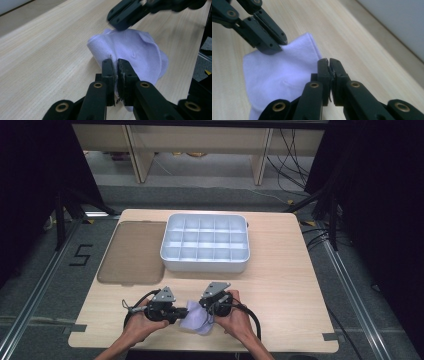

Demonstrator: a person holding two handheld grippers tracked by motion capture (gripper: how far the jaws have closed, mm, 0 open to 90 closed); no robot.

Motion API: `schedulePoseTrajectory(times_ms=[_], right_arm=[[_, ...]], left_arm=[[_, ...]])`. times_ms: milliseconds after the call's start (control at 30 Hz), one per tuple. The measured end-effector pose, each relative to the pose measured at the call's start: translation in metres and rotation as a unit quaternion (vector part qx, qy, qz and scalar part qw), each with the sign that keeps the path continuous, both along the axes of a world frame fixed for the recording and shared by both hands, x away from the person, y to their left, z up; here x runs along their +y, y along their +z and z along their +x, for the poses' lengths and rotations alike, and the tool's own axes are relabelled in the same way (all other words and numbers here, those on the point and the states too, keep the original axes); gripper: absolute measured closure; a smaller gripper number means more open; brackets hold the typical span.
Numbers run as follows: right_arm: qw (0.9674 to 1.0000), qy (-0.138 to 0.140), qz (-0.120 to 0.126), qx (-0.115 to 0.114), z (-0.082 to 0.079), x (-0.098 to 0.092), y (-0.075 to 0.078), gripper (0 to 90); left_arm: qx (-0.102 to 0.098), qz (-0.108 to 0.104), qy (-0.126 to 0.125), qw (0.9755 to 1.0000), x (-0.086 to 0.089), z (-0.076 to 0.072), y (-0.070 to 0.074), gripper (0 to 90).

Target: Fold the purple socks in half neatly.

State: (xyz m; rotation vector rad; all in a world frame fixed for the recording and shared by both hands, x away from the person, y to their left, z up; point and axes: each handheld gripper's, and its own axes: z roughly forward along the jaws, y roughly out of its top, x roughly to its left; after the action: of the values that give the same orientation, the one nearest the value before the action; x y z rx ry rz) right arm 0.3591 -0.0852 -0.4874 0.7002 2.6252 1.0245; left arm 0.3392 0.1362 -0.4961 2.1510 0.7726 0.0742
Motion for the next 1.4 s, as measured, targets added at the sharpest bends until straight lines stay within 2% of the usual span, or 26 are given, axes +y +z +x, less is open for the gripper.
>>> schedulePoseTrajectory(times_ms=[67, 100, 200, 300, 367, 400, 467, 500, 533, 567, 600, 700, 733, 767, 800, 833, 900, 933, 1000, 1067, 1133, 1200, 1267, 1300, 1367, 1400], right_arm=[[0.9999, -0.008, 0.01, -0.008, -0.004, -0.009, 0.006, 87.6], [0.9997, -0.01, 0.019, 0.006, -0.009, -0.016, 0.009, 87.5], [0.9991, -0.012, 0.035, 0.019, -0.022, -0.027, 0.011, 87.3], [0.9991, -0.007, 0.031, 0.026, -0.033, -0.029, 0.01, 87.3], [0.999, 0.0, 0.013, 0.043, -0.037, -0.028, 0.006, 87.3], [0.9989, -0.003, 0.008, 0.046, -0.039, -0.026, 0.002, 87.3], [0.9985, 0.01, -0.003, 0.055, -0.037, -0.023, -0.005, 87.3], [0.9981, 0.003, -0.006, 0.062, -0.037, -0.021, -0.007, 87.3], [0.9982, 0.004, -0.008, 0.059, -0.035, -0.02, -0.01, 87.3], [0.9982, 0.019, -0.014, 0.055, -0.032, -0.02, -0.012, 87.4], [0.9978, 0.003, -0.008, 0.066, -0.033, -0.019, -0.013, 87.6], [0.9975, 0.02, -0.008, 0.067, -0.03, -0.018, -0.014, 87.8], [0.9983, 0.019, -0.008, 0.054, -0.03, -0.017, -0.016, 87.8], [0.9983, 0.019, -0.008, 0.054, -0.03, -0.017, -0.016, 87.8], [0.9976, 0.011, -0.011, 0.067, -0.032, -0.018, -0.013, 87.9], [0.998, 0.015, -0.011, 0.06, -0.03, -0.018, -0.014, 88.0], [0.9976, 0.013, -0.008, 0.067, -0.03, -0.018, -0.014, 88.0], [0.9981, 0.013, 0.0, 0.061, -0.029, -0.018, -0.016, 88.0], [0.9969, 0.007, 0.002, 0.079, -0.03, -0.021, -0.015, 88.0], [0.9961, 0.007, 0.011, 0.088, -0.029, -0.024, -0.016, 87.8], [0.9952, 0.0, 0.022, 0.095, -0.028, -0.028, -0.018, 87.8], [0.9948, 0.004, 0.017, 0.1, -0.027, -0.03, -0.017, 87.7], [0.995, 0.005, 0.015, 0.099, -0.027, -0.031, -0.017, 86.8], [0.995, 0.001, 0.023, 0.097, -0.027, -0.032, -0.017, 86.6], [0.9952, -0.006, 0.021, 0.095, -0.026, -0.038, -0.012, 86.6], [0.9959, -0.011, 0.025, 0.086, -0.026, -0.041, -0.009, 86.6]], left_arm=[[-0.004, 0.0, -0.001, 1.0, 0.002, 0.0, 0.001, 83.7], [-0.001, -0.001, 0.006, 1.0, 0.003, -0.001, 0.001, 83.7], [-0.007, -0.004, 0.005, 1.0, 0.004, -0.002, 0.003, 83.7], [-0.013, 0.003, 0.0, 0.9999, 0.006, -0.003, 0.005, 83.6], [-0.012, 0.002, 0.004, 0.9999, 0.005, -0.003, 0.005, 83.5], [-0.02, 0.0, -0.002, 0.9998, 0.005, -0.003, 0.006, 83.5], [-0.021, 0.001, 0.0, 0.9998, 0.003, -0.004, 0.007, 83.4], [-0.024, -0.002, -0.004, 0.9997, 0.002, -0.004, 0.008, 83.4], [-0.021, -0.005, -0.004, 0.9998, 0.001, -0.005, 0.009, 83.4], [-0.028, -0.004, -0.006, 0.9996, 0.0, -0.006, 0.01, 83.4], [-0.028, -0.007, -0.008, 0.9995, -0.002, -0.007, 0.011, 83.5], [-0.039, -0.009, -0.018, 0.9991, -0.01, -0.01, 0.014, 83.7], [-0.041, -0.013, -0.021, 0.9989, -0.014, -0.01, 0.014, 83.8], [-0.041, -0.013, -0.021, 0.9989, -0.014, -0.01, 0.014, 83.9], [-0.039, -0.018, -0.023, 0.9988, -0.019, -0.011, 0.015, 83.9], [-0.038, -0.017, -0.033, 0.9986, -0.025, -0.011, 0.015, 83.9], [-0.036, -0.016, -0.038, 0.9985, -0.031, -0.011, 0.014, 84.0], [-0.038, -0.015, -0.043, 0.9982, -0.034, -0.01, 0.014, 84.0], [-0.035, -0.016, -0.046, 0.9982, -0.039, -0.011, 0.012, 84.0], [-0.038, -0.005, -0.05, 0.998, -0.04, -0.01, 0.011, 84.0], [-0.039, -0.012, -0.05, 0.9979, -0.042, -0.011, 0.011, 84.0], [-0.04, -0.013, -0.054, 0.9977, -0.043, -0.011, 0.01, 83.9], [-0.038, -0.01, -0.052, 0.9979, -0.046, -0.011, 0.007, 83.2], [-0.038, -0.01, -0.052, 0.9979, -0.046, -0.011, 0.007, 83.2], [-0.032, -0.002, -0.055, 0.998, -0.048, -0.009, 0.003, 83.2], [-0.034, -0.001, -0.058, 0.9978, -0.049, -0.01, 0.002, 83.3]])
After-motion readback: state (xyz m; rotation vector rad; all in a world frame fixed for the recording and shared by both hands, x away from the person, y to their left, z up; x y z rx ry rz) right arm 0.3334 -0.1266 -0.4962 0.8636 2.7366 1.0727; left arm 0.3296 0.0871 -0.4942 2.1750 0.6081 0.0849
